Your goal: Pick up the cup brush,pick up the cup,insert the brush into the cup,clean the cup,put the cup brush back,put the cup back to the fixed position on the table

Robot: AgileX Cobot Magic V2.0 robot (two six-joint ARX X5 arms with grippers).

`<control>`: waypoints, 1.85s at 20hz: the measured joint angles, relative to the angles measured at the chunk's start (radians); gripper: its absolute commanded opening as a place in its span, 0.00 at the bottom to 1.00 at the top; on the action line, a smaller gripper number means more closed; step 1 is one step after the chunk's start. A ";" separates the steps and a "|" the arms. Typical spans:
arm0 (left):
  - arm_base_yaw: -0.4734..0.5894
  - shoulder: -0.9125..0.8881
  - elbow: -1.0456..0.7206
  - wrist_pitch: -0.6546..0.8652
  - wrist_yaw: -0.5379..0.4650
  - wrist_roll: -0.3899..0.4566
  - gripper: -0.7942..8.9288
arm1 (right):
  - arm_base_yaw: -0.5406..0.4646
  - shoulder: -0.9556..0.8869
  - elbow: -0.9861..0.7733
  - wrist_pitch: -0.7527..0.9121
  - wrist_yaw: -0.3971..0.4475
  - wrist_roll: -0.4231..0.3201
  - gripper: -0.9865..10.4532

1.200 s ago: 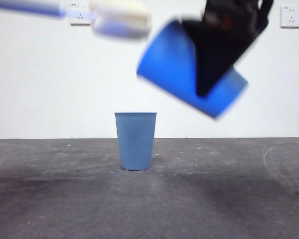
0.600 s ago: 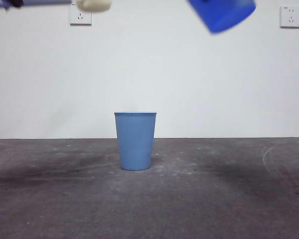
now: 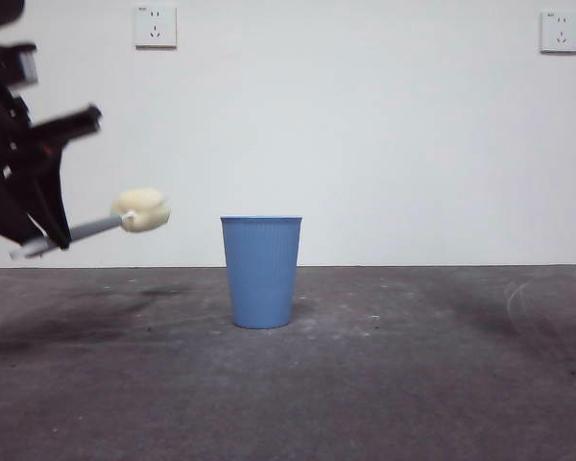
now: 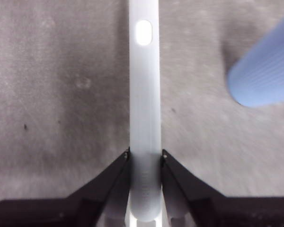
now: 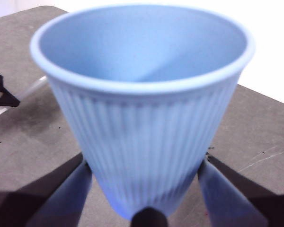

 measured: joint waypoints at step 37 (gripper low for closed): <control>-0.051 -0.002 0.001 0.022 -0.064 -0.011 0.51 | 0.000 0.045 -0.003 0.116 0.027 -0.002 0.08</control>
